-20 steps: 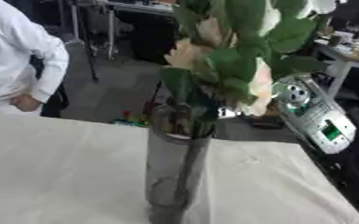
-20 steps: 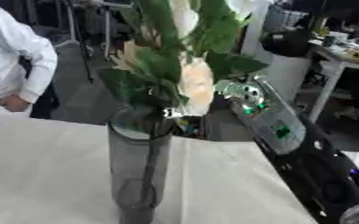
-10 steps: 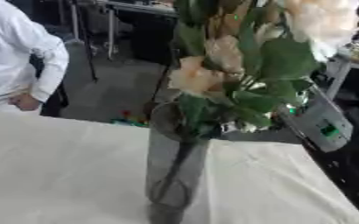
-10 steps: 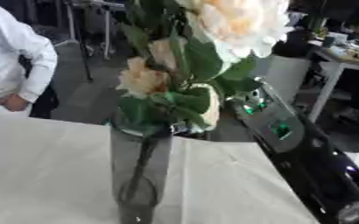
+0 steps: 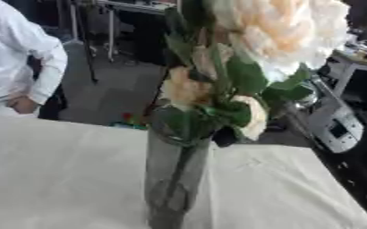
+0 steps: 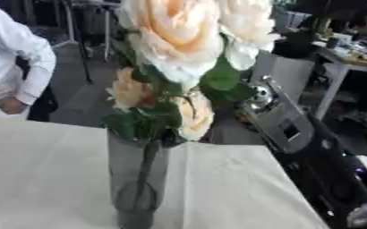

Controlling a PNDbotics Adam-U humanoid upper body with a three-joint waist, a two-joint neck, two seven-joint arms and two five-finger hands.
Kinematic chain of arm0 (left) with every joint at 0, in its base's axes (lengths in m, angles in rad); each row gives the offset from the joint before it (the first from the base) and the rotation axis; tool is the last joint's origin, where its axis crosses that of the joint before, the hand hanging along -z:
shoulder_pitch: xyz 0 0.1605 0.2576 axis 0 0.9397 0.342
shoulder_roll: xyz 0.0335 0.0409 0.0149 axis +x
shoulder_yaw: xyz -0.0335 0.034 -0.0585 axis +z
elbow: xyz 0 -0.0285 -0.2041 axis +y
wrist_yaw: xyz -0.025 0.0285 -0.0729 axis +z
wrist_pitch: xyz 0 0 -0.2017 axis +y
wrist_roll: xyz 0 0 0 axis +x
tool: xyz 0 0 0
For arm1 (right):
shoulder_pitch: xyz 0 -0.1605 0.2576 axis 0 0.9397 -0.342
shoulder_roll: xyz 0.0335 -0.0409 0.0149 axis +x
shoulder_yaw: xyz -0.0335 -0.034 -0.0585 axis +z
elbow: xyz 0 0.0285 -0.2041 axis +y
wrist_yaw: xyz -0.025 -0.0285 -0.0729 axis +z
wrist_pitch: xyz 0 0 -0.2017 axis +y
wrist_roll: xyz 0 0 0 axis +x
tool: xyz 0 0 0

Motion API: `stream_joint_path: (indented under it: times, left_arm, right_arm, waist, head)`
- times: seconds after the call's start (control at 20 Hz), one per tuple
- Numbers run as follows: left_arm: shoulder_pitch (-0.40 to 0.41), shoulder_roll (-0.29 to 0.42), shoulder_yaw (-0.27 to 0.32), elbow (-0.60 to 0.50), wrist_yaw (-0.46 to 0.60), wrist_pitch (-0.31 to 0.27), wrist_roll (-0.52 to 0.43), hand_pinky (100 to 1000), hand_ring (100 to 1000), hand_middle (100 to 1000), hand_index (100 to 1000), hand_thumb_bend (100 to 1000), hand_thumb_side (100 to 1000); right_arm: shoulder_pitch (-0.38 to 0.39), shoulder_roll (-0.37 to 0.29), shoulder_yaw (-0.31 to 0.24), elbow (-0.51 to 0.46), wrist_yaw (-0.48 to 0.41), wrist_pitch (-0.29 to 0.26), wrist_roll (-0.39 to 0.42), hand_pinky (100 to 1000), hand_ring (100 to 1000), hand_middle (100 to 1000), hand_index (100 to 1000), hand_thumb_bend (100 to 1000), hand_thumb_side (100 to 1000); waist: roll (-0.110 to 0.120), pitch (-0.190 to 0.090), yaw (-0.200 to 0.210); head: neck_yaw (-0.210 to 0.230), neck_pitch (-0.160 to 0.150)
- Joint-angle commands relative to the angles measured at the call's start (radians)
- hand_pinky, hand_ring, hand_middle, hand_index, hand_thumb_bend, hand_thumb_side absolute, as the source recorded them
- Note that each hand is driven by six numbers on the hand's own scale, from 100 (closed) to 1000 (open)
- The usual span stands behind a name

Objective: Arrange flowers into the vase.

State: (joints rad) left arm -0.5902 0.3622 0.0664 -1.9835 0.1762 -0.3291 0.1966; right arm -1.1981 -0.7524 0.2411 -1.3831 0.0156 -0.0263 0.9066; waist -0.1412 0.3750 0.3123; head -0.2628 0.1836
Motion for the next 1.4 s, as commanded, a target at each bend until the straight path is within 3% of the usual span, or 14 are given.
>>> stream_joint_path:
  times: [0.05,0.45,1.4]
  left_arm:
    - [-0.010,0.026,0.008,-0.016,-0.002,0.004,0.000,788,924,843,967,100,1000]
    - [-0.009,0.029,0.008,-0.016,-0.002,0.004,-0.002,787,924,844,967,100,1000]
    - [-0.002,0.032,0.012,-0.016,-0.005,0.005,0.003,787,925,845,967,100,1000]
  right_arm:
    - [-0.016,-0.039,-0.016,-0.024,-0.027,0.001,0.000,989,1000,1000,1000,883,742]
    - [-0.010,-0.053,-0.019,-0.023,-0.014,0.004,0.000,992,1000,1000,1000,890,699]
    - [0.048,-0.113,-0.056,-0.013,0.005,-0.002,0.000,994,1000,1000,1000,886,694]
  waist:
    - [0.013,-0.025,-0.003]
    - [0.013,-0.032,-0.011]
    - [0.031,-0.035,-0.024]
  head:
    - [-0.003,0.000]
    - [-0.004,0.000]
    - [-0.004,0.003]
